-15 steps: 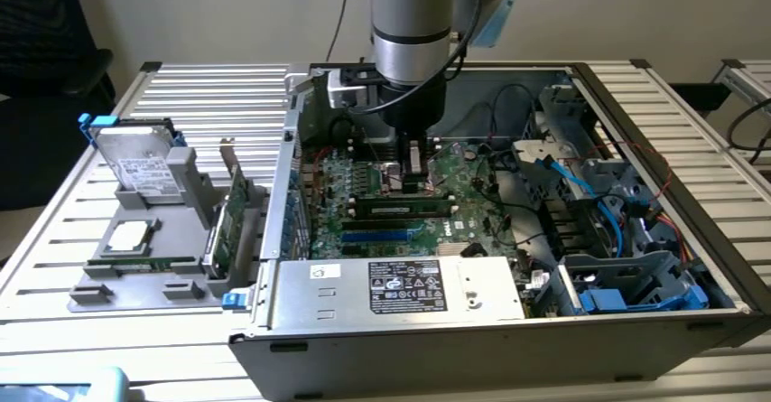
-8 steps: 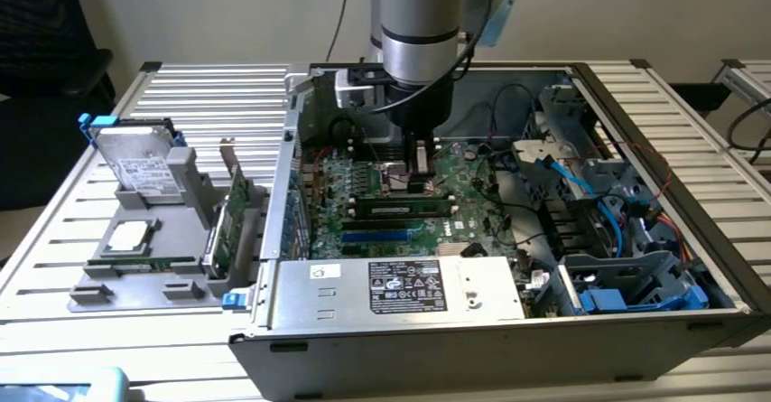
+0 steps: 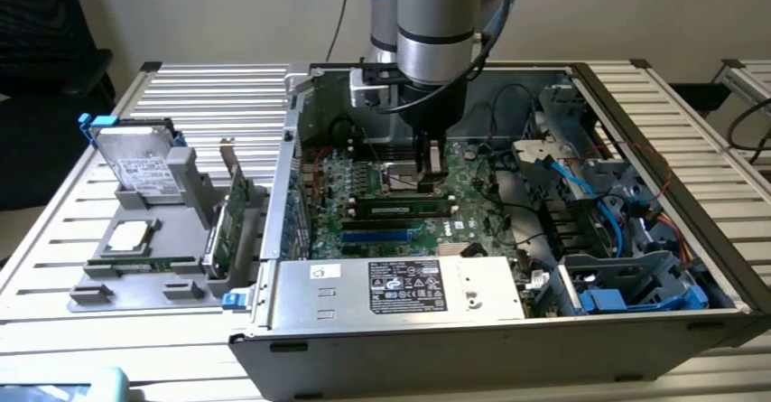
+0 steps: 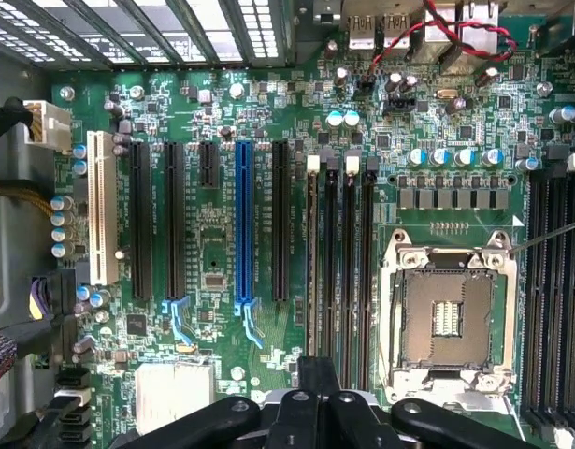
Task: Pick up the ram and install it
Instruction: 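Press down the ram until it locks into place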
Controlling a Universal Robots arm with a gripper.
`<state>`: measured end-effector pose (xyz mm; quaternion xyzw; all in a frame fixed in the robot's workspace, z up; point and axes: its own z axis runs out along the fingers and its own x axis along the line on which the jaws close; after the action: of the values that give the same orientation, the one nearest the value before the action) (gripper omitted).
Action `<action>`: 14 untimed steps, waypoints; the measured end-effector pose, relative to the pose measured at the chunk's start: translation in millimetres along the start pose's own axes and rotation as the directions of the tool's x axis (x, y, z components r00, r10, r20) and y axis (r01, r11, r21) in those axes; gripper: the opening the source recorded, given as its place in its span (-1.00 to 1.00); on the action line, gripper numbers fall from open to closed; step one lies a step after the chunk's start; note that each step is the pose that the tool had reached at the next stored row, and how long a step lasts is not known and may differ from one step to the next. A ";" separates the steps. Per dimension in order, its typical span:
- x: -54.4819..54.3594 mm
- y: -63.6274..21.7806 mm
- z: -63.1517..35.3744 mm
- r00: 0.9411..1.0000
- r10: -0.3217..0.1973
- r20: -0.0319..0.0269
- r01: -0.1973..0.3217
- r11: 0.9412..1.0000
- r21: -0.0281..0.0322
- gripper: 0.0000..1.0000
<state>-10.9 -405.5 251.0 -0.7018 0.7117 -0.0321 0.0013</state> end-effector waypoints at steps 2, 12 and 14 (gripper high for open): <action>-0.1 -6.5 0.6 1.000 0.000 0.000 0.000 1.000 -0.001 -0.79; 0.2 -8.0 9.7 1.000 0.000 0.000 0.000 1.000 -0.001 -0.79; 0.1 -8.4 9.8 1.000 0.000 0.000 0.000 1.000 -0.001 -0.79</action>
<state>-2.0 -406.2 241.7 -0.7020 0.7115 -0.0319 0.0010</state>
